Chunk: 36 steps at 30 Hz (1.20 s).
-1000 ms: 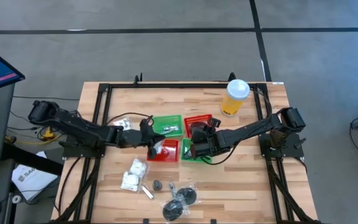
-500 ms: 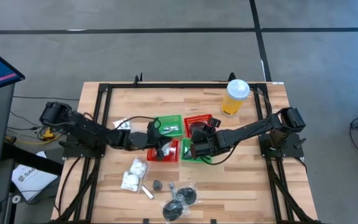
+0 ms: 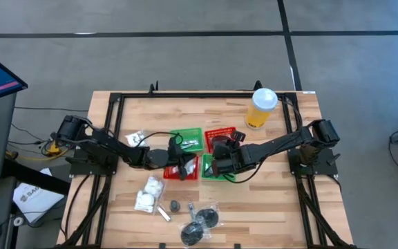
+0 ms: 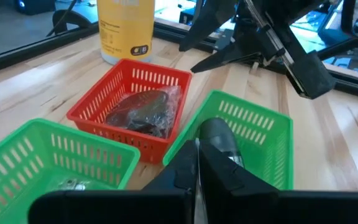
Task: Pick & Place Travel size toiletries
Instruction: Put the white cotton pack into the left red basket
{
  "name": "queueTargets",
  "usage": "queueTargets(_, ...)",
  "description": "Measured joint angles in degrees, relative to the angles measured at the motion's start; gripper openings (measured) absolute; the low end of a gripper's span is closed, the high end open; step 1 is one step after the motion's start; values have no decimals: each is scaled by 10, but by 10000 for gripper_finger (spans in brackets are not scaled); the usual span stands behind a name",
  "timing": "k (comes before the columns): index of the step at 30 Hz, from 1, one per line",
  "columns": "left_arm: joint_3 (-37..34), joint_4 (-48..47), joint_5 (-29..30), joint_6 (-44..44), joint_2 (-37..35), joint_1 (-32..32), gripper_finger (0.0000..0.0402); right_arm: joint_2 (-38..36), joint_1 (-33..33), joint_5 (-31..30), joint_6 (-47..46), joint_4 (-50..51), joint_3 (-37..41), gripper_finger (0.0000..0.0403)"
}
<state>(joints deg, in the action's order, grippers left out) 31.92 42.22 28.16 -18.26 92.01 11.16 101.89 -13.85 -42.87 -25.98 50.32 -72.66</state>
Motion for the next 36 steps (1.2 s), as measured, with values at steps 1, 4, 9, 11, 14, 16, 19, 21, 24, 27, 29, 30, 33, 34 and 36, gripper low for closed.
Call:
queueTargets(1, 0, 7, 0, 0, 5, 0, 0, 0, 0, 0, 0, 0, 0, 108)
queueTargets(4, 0, 15, 0, 0, 11, -4, 0, 0, 0, 0, 0, 0, 0, 108)
queueTargets(9, 0, 22, 0, 0, 15, -4, 2, 0, 0, 0, 0, -1, 0, 108)
queueTargets(11, 0, 22, 0, 0, 15, -4, 6, 0, 0, 0, 0, -1, 0, 108)
queueTargets(14, 0, 28, 0, 0, 15, -4, 13, 0, 0, 0, 0, -1, 0, 108)
queueTargets(16, 0, 26, 0, 0, 15, -4, 19, 0, 0, 0, 0, -1, 0, 108)
queueTargets(19, 0, 26, 0, 0, 15, -4, 31, 0, 0, 0, 0, -1, 0, 108)
queueTargets(21, 0, 26, 1, 0, 15, -4, 43, 0, 0, 0, 0, -1, 0, 108)
queueTargets(24, 0, 26, 1, 0, 15, -4, 63, 0, 0, 0, 0, -1, 0, 108)
queueTargets(27, 0, 25, 1, 17, 10, -7, 82, 0, 0, 0, 0, -1, 0, 108)
queueTargets(29, 0, 25, 1, 57, 0, -7, 90, 0, 0, 0, 0, -1, 0, 108)
queueTargets(30, -1, 25, 2, 72, -7, -8, 92, 0, 0, 0, 0, -1, 0, 108)
queueTargets(33, -8, 4, 16, 84, -41, -10, 95, 0, 0, 0, 0, -1, 0, 108)
queueTargets(34, -9, -18, 28, 84, -53, -10, 95, 0, 0, 0, 0, -1, 0, 108)
queueTargets(36, -13, -89, 61, 84, -87, -11, 95, 0, 0, 0, 0, -1, 0, 108)
